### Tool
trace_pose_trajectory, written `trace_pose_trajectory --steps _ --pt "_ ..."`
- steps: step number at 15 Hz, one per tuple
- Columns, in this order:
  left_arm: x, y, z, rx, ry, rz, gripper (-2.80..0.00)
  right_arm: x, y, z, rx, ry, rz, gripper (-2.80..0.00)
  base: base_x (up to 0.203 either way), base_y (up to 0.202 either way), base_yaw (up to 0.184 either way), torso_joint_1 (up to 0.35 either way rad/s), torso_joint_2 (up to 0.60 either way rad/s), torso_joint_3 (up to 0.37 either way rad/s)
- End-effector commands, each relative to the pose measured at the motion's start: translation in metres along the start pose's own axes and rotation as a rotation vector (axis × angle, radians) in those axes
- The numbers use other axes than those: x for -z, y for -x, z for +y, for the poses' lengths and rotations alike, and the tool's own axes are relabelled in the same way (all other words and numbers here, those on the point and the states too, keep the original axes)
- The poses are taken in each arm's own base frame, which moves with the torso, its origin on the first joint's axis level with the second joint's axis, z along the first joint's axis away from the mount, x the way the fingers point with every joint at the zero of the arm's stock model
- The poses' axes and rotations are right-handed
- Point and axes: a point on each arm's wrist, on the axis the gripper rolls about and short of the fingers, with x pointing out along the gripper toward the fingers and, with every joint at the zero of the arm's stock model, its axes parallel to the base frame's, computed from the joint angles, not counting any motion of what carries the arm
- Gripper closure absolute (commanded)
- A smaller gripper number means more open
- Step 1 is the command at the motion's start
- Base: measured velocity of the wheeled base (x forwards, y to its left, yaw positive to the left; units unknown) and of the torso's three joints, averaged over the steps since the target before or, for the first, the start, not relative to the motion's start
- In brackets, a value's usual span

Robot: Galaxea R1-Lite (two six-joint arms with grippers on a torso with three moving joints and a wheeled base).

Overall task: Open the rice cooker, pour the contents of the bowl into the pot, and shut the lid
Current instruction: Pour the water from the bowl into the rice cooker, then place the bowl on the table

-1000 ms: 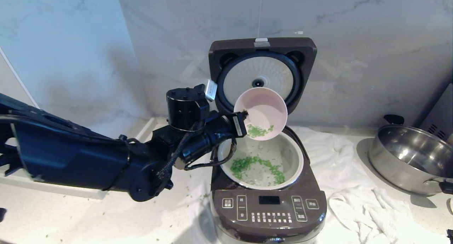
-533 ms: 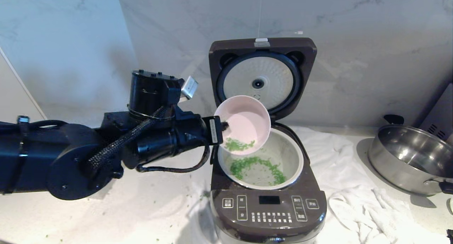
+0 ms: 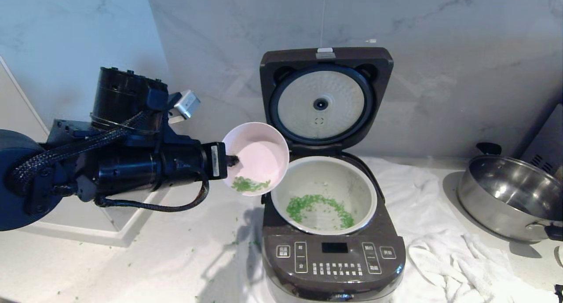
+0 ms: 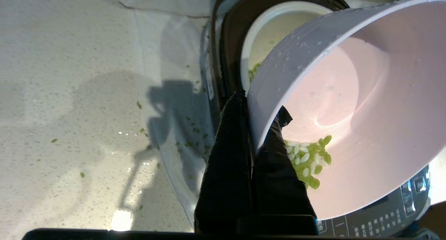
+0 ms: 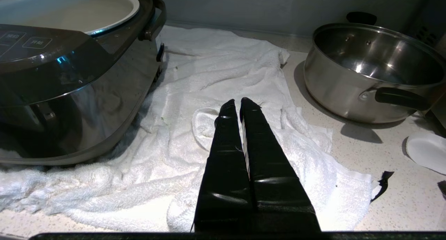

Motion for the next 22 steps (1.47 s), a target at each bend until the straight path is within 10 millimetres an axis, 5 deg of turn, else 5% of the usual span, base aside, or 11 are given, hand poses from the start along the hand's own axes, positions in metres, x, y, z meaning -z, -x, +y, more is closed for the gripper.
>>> trace_pose_trajectory --steps 1,22 --pt "0.000 0.003 0.001 -0.001 0.006 -0.006 0.00 0.000 0.000 0.000 -0.001 0.001 0.001 0.00 0.000 0.000 0.000 0.000 0.00 0.000" --pt "0.004 0.011 0.019 -0.067 0.039 -0.015 0.00 0.000 0.000 0.000 0.000 0.001 0.001 0.00 0.000 0.000 0.000 0.000 0.00 0.000"
